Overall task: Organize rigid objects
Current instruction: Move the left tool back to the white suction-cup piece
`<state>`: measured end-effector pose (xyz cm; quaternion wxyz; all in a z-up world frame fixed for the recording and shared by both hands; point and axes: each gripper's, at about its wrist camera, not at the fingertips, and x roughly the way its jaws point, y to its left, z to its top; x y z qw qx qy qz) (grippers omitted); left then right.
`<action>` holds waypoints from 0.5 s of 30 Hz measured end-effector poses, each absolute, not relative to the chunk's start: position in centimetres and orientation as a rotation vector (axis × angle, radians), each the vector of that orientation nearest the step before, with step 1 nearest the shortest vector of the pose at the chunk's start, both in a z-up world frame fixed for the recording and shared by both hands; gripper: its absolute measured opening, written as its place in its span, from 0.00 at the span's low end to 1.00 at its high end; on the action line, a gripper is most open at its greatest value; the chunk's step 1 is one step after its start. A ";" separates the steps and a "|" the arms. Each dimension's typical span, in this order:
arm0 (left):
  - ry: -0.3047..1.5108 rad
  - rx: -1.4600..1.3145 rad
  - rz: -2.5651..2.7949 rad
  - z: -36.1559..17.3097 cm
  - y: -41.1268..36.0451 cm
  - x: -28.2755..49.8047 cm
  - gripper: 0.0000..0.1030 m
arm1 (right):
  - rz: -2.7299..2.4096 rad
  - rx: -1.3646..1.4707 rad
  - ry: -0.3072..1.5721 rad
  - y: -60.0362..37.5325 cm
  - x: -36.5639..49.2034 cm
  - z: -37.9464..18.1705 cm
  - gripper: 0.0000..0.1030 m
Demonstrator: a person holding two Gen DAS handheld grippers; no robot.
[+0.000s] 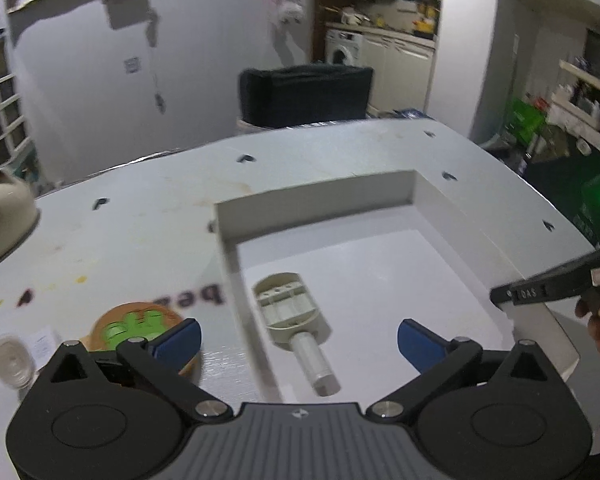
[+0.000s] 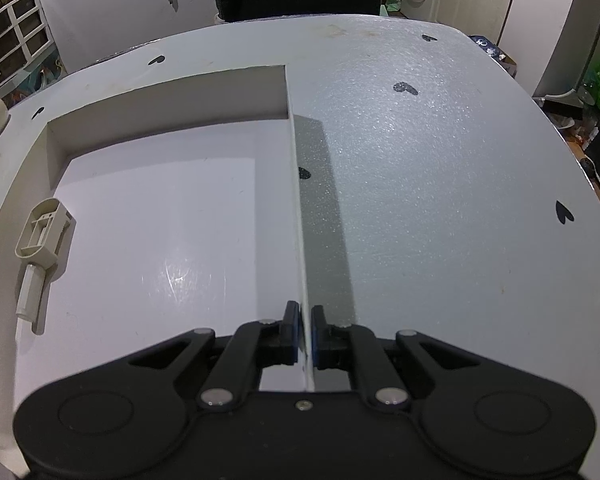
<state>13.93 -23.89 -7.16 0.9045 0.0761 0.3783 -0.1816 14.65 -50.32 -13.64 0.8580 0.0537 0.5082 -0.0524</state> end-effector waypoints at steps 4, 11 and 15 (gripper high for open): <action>0.770 0.114 -0.290 -6.7 -21.6 13.4 1.00 | -0.112 0.110 1.068 -50.2 14.7 -13.6 0.07; 0.769 0.021 -0.107 -6.7 -16.6 14.1 1.00 | -0.115 0.110 1.068 -50.1 14.7 -13.6 0.07; 0.770 0.007 -0.020 -7.0 -14.0 14.9 1.00 | -0.118 0.100 1.069 -49.9 14.7 -13.6 0.08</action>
